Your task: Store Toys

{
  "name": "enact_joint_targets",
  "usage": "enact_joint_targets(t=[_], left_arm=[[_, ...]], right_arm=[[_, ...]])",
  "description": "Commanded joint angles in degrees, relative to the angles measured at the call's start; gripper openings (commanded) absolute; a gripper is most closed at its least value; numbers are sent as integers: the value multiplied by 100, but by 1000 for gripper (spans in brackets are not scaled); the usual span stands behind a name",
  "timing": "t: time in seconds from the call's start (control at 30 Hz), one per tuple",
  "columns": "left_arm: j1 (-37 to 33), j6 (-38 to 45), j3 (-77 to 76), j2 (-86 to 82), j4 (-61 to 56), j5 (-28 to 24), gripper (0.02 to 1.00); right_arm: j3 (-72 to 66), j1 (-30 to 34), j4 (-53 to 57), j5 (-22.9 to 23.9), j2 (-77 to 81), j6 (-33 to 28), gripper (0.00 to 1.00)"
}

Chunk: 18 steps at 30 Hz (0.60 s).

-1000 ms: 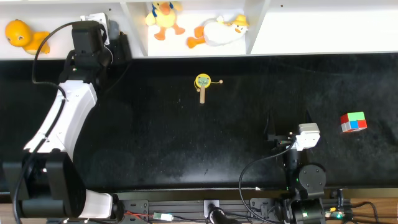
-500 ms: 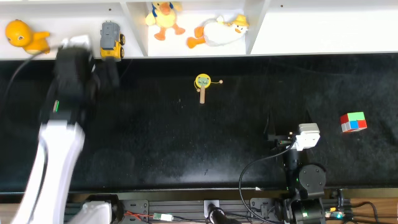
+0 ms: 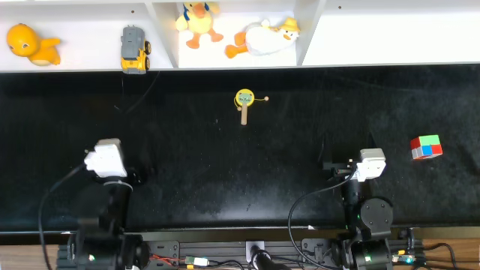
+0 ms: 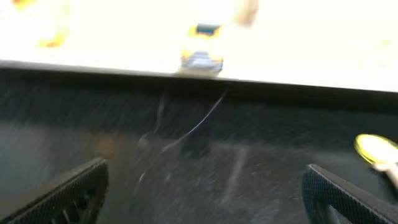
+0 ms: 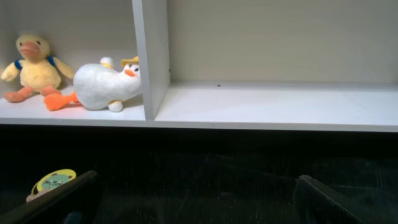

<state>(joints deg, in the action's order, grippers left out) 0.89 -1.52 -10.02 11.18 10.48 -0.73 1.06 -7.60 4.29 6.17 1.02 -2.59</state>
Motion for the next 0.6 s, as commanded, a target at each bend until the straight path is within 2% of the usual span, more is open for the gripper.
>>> enact_joint_targets(t=[0.03, 0.23, 0.43, 0.53, 0.6], left_arm=[[-94, 1574, 319, -684, -417, -1233, 998], [-94, 1316, 918, -1106, -890, -1147, 998], [-83, 809, 962, -1104, -654, -890, 998], [-7, 286, 962, -1102, -616, -686, 998], [74, 251, 960, -1104, -616, -715, 998]], right_arm=[[-79, -31, -31, -44, 4, 0, 996], [-79, -31, -28, -44, 4, 0, 996], [-79, -31, -31, -42, 4, 0, 996], [-79, -31, -31, -42, 4, 0, 993], [-79, -31, -31, -42, 4, 0, 993]])
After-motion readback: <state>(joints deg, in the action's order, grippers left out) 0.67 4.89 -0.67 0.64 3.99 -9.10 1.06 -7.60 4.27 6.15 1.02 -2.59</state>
